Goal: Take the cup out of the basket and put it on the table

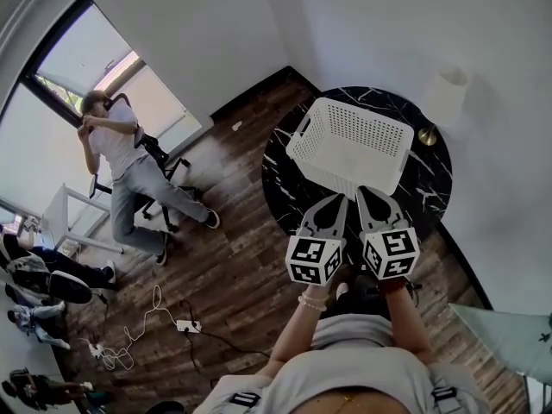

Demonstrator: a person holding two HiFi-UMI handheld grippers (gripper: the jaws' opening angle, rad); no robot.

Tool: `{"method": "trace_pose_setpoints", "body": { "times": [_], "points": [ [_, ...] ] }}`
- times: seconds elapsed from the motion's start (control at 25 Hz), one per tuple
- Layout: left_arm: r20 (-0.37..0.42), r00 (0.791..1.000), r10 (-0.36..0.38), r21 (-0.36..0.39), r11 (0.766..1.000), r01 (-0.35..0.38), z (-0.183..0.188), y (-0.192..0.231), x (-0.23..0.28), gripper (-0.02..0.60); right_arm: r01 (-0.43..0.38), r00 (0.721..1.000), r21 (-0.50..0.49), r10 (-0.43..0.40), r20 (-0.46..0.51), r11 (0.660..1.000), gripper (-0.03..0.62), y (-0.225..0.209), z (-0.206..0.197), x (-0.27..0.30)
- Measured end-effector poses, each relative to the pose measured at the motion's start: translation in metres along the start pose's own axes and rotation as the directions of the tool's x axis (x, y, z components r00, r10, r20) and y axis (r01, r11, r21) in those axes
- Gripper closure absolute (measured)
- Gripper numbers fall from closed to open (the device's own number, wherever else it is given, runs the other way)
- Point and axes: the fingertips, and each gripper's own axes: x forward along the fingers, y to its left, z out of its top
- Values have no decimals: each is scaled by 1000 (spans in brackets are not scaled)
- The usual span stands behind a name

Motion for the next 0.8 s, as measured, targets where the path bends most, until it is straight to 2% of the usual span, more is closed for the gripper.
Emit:
{"method": "trace_pose_setpoints", "body": {
  "times": [0.2, 0.36, 0.8],
  "points": [
    [-9, 999, 31, 11, 999, -31, 2, 8, 26, 575, -17, 1000, 4, 17, -13, 1000, 583, -19, 3, 19],
    [-25, 998, 51, -13, 999, -52, 1, 15, 52, 575, -41, 999, 35, 42, -27, 999, 583, -41, 5, 37],
    [-30, 989, 143, -21, 989, -144, 15, 37, 102, 575, -124, 990, 43, 126, -69, 991, 583, -72, 12, 86]
  ]
}}
